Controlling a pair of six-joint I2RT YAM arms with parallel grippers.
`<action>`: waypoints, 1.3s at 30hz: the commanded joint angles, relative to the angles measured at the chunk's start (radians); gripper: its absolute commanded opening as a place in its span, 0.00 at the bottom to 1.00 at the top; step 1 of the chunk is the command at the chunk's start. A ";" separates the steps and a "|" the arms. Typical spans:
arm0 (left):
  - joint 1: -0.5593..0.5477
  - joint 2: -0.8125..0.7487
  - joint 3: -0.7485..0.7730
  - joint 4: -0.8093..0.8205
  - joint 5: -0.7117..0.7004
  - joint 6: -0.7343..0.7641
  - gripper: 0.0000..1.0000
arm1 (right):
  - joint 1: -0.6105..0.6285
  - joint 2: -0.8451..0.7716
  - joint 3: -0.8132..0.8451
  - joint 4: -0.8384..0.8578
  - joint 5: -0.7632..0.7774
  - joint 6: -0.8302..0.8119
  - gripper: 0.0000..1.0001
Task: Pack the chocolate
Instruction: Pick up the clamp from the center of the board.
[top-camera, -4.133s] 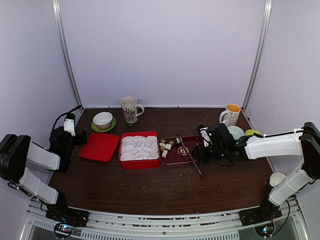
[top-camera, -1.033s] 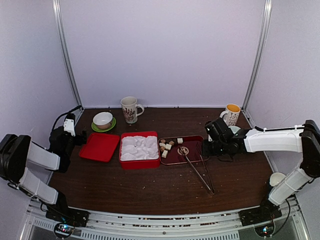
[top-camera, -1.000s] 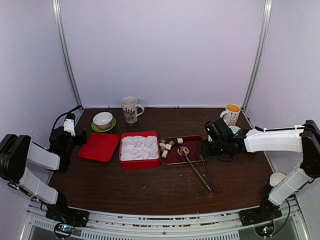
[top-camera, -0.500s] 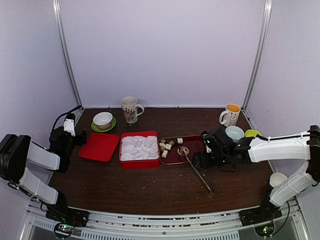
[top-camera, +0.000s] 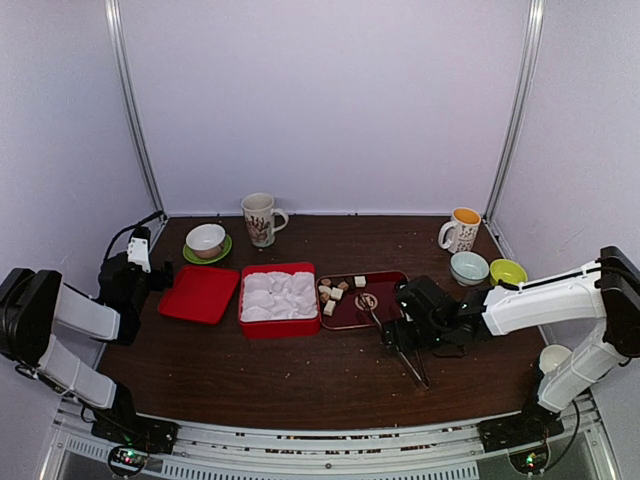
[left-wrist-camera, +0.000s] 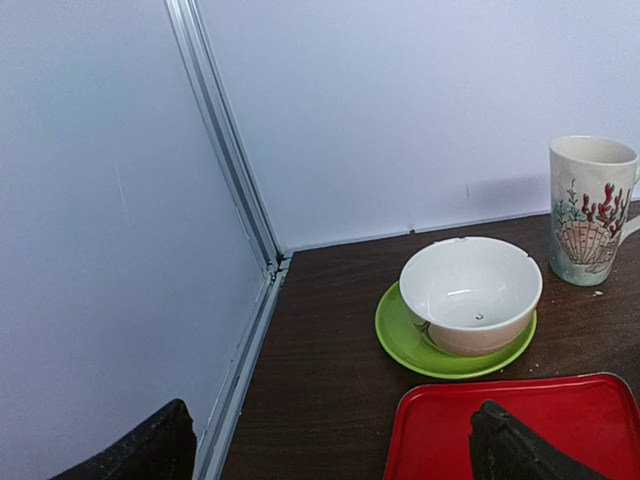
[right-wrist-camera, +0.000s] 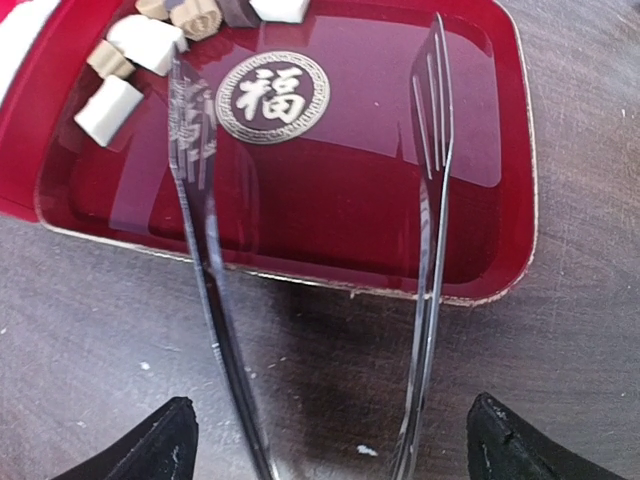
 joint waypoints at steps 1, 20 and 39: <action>0.006 -0.003 -0.008 0.051 0.009 0.013 0.98 | 0.003 0.045 0.012 0.011 0.033 0.000 0.91; 0.007 -0.003 -0.008 0.051 0.009 0.012 0.98 | 0.003 0.122 -0.042 0.053 -0.013 -0.024 0.82; 0.006 -0.003 -0.008 0.050 0.009 0.013 0.98 | -0.023 -0.084 0.021 -0.089 0.109 -0.116 0.53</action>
